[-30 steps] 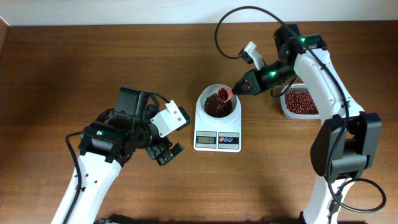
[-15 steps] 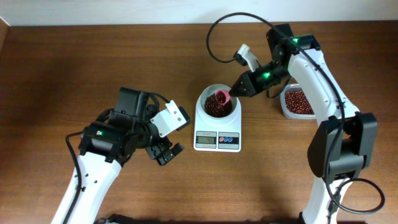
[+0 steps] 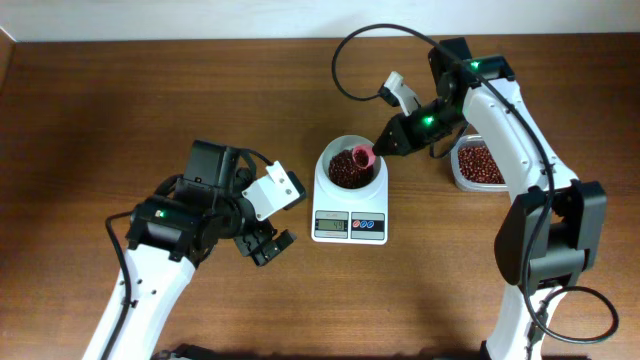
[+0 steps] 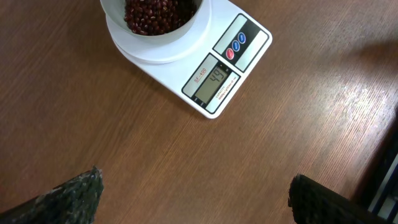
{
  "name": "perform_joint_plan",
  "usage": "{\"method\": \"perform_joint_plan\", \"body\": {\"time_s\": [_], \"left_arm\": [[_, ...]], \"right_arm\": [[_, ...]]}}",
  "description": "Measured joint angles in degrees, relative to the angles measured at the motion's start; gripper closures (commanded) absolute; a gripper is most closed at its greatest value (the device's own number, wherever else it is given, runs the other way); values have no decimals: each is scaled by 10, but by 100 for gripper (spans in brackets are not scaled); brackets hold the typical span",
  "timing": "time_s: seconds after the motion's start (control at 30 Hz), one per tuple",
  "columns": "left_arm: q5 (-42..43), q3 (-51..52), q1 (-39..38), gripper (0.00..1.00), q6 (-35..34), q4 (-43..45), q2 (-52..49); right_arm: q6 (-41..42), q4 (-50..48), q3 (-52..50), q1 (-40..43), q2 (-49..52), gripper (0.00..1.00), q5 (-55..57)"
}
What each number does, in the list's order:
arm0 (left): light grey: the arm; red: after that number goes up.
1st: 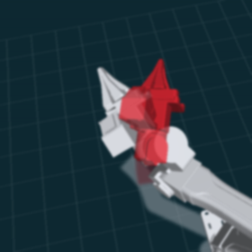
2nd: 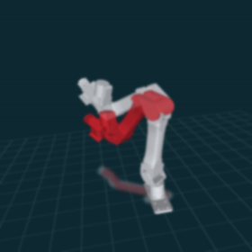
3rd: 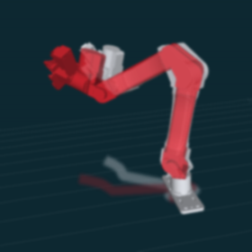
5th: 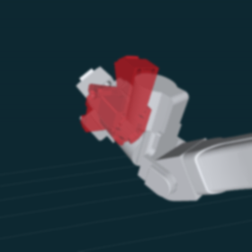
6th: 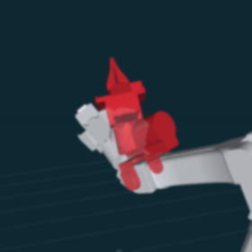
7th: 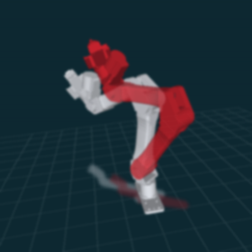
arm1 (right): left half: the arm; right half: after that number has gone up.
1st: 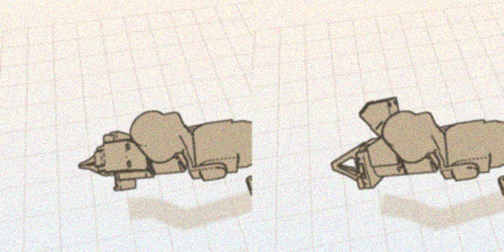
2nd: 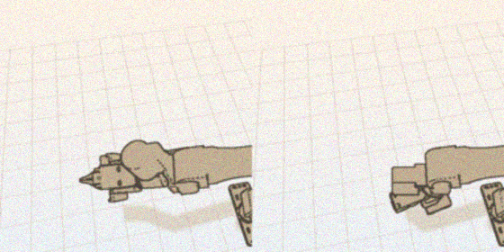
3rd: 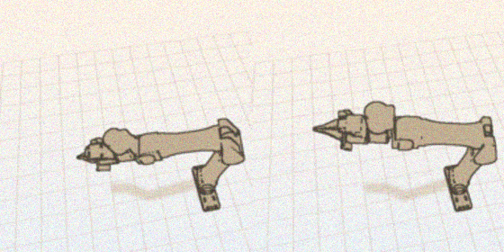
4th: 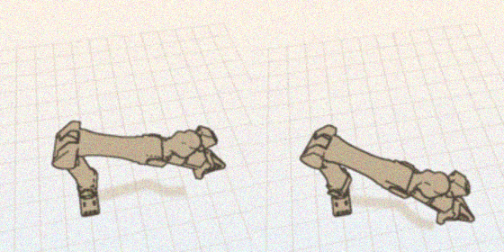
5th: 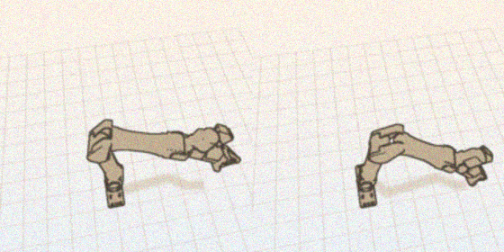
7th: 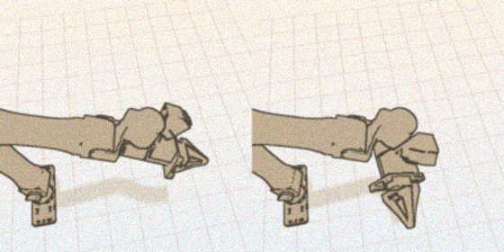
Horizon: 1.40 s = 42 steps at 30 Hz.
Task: Scoop and weigh 50g on scale
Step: 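Tip the scoop to pour beans into the bowl, then move the scoop with the right gripper back into the bean tub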
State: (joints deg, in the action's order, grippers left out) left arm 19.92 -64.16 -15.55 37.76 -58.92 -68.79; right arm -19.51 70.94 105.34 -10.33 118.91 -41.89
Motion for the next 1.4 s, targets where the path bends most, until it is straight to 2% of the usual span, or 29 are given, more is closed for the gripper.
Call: {"method": "perform_joint_plan", "body": {"time_s": [0.27, 0.4, 0.67, 0.77, 0.9, 1.2, 1.4], "left_arm": [[0, 0, 0, 1, 0, 0, 0], [0, 0, 0, 1, 0, 0, 0], [0, 0, 0, 1, 0, 0, 0], [0, 0, 0, 1, 0, 0, 0], [0, 0, 0, 1, 0, 0, 0], [0, 0, 0, 1, 0, 0, 0], [0, 0, 0, 1, 0, 0, 0]], "right_arm": [[-17, 1, 0, 0, 0, 96, -22], [-16, 6, 0, 0, 0, 96, 12], [-15, 6, 0, 8, 0, 96, 10], [-50, 14, 1, 8, 0, 96, -40], [-42, 13, 1, 9, 0, 96, -6], [-32, 10, 1, 14, 0, 96, -47], [-32, 10, 1, 50, 0, 96, -80]]}}
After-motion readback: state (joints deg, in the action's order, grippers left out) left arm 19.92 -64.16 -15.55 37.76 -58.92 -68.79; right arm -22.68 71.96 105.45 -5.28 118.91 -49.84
